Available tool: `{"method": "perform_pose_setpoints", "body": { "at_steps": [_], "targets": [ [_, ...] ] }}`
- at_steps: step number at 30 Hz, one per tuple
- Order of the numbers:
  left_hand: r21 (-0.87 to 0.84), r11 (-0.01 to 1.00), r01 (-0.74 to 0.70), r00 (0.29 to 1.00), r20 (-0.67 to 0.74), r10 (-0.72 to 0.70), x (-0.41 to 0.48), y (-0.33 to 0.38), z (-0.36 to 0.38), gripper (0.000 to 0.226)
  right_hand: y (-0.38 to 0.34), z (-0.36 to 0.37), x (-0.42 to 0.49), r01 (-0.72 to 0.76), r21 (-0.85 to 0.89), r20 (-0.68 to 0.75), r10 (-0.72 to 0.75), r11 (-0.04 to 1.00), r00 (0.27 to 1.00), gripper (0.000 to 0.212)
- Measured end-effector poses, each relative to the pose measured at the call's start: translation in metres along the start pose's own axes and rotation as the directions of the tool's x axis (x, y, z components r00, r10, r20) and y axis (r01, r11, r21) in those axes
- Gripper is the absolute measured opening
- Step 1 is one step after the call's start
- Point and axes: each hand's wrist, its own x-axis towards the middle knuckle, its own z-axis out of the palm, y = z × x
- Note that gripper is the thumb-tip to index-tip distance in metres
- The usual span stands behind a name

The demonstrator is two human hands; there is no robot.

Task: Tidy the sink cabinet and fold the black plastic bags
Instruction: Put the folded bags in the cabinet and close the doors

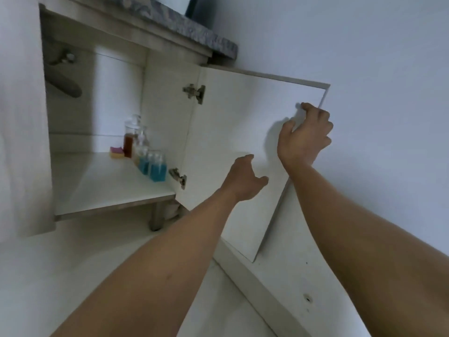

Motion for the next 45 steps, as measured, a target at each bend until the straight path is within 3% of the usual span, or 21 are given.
{"method": "perform_pose_setpoints", "body": {
  "at_steps": [5,10,13,15,18,20,23,26,28,31,34,36,39,41,45],
  "targets": [
    [-0.049,0.997,-0.063,0.995,0.074,0.066,0.0,0.019,0.045,0.083,0.028,-0.019,0.003,-0.174,0.35,0.076,0.157,0.92,0.985,0.032],
    [-0.04,0.998,-0.054,0.998,-0.035,0.052,-0.002,0.016,0.041,0.083,0.013,-0.028,0.007,-0.263,0.371,0.125,0.233,0.89,0.964,0.022],
    [-0.036,0.995,-0.089,0.969,-0.236,0.078,-0.008,0.014,0.017,0.087,-0.007,-0.031,0.009,-0.167,0.463,0.102,0.135,0.87,0.986,0.033],
    [0.026,0.98,-0.199,0.922,-0.333,0.196,-0.016,0.005,-0.005,0.09,-0.03,-0.033,0.015,-0.125,0.61,0.134,0.053,0.783,0.99,0.047],
    [0.126,0.925,-0.357,0.849,-0.369,0.378,-0.031,-0.016,-0.036,0.085,-0.076,-0.037,0.025,-0.163,0.768,0.198,0.013,0.619,0.98,0.055],
    [0.164,0.899,-0.406,0.819,-0.372,0.438,-0.044,-0.027,-0.06,0.083,-0.107,-0.037,0.026,-0.172,0.8,0.22,-0.014,0.575,0.975,0.059],
    [0.214,0.881,-0.421,0.795,-0.379,0.472,-0.065,-0.045,-0.102,0.075,-0.142,-0.023,0.017,-0.133,0.842,0.22,-0.109,0.523,0.969,0.046],
    [0.245,0.9,-0.359,0.797,-0.421,0.433,-0.086,-0.066,-0.145,0.041,-0.176,0.013,-0.006,-0.149,0.886,0.242,-0.165,0.439,0.956,0.037],
    [0.188,0.947,-0.26,0.792,-0.52,0.321,-0.099,-0.078,-0.173,0.006,-0.197,0.04,-0.028,-0.119,0.873,0.24,-0.205,0.472,0.949,0.036],
    [0.172,0.973,-0.155,0.721,-0.654,0.231,-0.114,-0.106,-0.21,0.01,-0.223,0.075,-0.073,-0.055,0.85,0.273,-0.351,0.523,0.896,0.026],
    [0.194,0.98,-0.03,0.668,-0.726,0.165,-0.125,-0.125,-0.238,0.045,-0.24,0.101,-0.11,0.041,0.833,0.27,-0.47,0.552,0.841,0.041],
    [0.272,0.962,-0.018,0.644,-0.733,0.22,-0.127,-0.129,-0.248,0.042,-0.242,0.119,-0.128,0.132,0.781,0.266,-0.517,0.61,0.814,0.051],
    [0.534,0.845,0.021,0.646,-0.652,0.396,-0.123,-0.139,-0.256,0.027,-0.227,0.151,-0.156,0.258,0.764,0.186,-0.583,0.592,0.791,0.052],
    [0.688,0.714,0.131,0.662,-0.597,0.453,-0.122,-0.157,-0.263,0.041,-0.208,0.178,-0.177,0.34,0.74,0.17,-0.65,0.58,0.74,0.054],
    [0.795,0.455,0.402,0.745,-0.573,0.342,-0.121,-0.204,-0.27,0.082,-0.18,0.231,-0.21,0.42,0.665,0.224,-0.702,0.617,0.676,0.072]
  ]
}}
